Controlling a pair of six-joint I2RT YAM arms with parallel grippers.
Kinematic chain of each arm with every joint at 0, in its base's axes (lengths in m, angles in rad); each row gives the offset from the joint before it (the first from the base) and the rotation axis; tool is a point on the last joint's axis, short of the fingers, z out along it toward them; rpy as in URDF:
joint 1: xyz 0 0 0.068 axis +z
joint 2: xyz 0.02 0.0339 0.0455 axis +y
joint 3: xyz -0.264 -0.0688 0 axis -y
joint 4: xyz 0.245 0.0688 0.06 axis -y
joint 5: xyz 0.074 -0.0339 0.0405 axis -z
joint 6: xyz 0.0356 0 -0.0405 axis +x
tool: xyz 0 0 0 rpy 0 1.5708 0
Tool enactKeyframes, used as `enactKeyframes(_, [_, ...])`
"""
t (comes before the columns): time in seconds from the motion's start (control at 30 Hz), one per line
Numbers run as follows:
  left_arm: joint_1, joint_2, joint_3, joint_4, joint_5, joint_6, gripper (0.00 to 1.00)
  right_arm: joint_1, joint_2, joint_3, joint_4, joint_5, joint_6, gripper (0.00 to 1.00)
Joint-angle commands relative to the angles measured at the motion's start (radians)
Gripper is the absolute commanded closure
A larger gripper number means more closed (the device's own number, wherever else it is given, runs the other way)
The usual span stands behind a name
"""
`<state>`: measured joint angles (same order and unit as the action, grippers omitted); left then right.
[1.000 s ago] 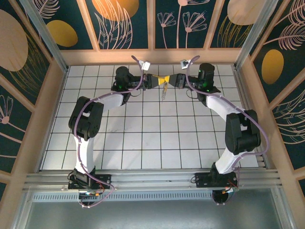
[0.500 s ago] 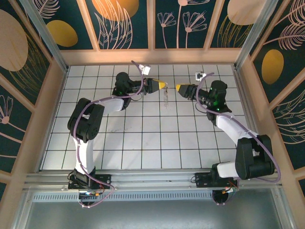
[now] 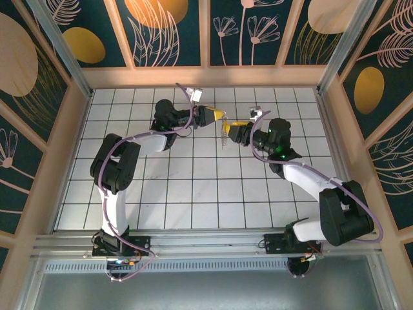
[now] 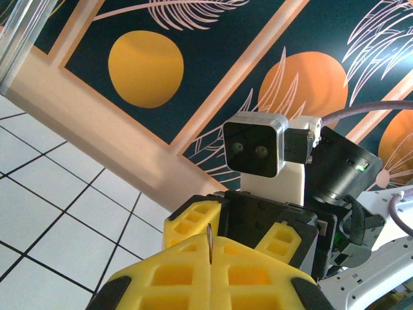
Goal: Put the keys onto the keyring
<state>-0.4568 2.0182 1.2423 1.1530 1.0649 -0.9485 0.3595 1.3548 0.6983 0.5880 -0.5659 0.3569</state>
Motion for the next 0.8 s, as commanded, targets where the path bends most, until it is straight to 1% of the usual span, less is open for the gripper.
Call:
enactKeyframes(0.0, [-0.006, -0.045, -0.006, 0.058, 0.001, -0.007, 1.0, 0.008, -0.002, 0.037, 0.032, 0.019, -0.037, 0.56])
enactKeyframes(0.27, [-0.01, -0.041, -0.006, 0.057, 0.009, -0.007, 1.0, 0.009, 0.022, 0.095, 0.015, 0.004, -0.05, 0.57])
enactKeyframes(0.37, [-0.012, -0.04, -0.006, 0.057, 0.008, -0.005, 1.0, 0.008, 0.032, 0.114, 0.007, -0.008, -0.052, 0.61])
enactKeyframes(0.4, [-0.011, -0.04, -0.004, 0.057, 0.009, -0.005, 1.0, 0.008, 0.038, 0.123, 0.003, -0.017, -0.053, 0.64])
enactKeyframes(0.5, [-0.013, -0.04, -0.003, 0.056, 0.009, -0.006, 1.0, 0.007, 0.049, 0.133, -0.003, -0.037, -0.058, 0.76])
enactKeyframes(0.67, [-0.013, -0.043, 0.0, 0.054, 0.006, -0.006, 1.0, 0.008, 0.044, 0.118, 0.005, -0.074, -0.065, 1.0])
enactKeyframes(0.77, [-0.014, -0.046, -0.001, 0.054, -0.001, -0.006, 1.0, 0.009, 0.031, 0.102, 0.014, -0.087, -0.065, 1.0])
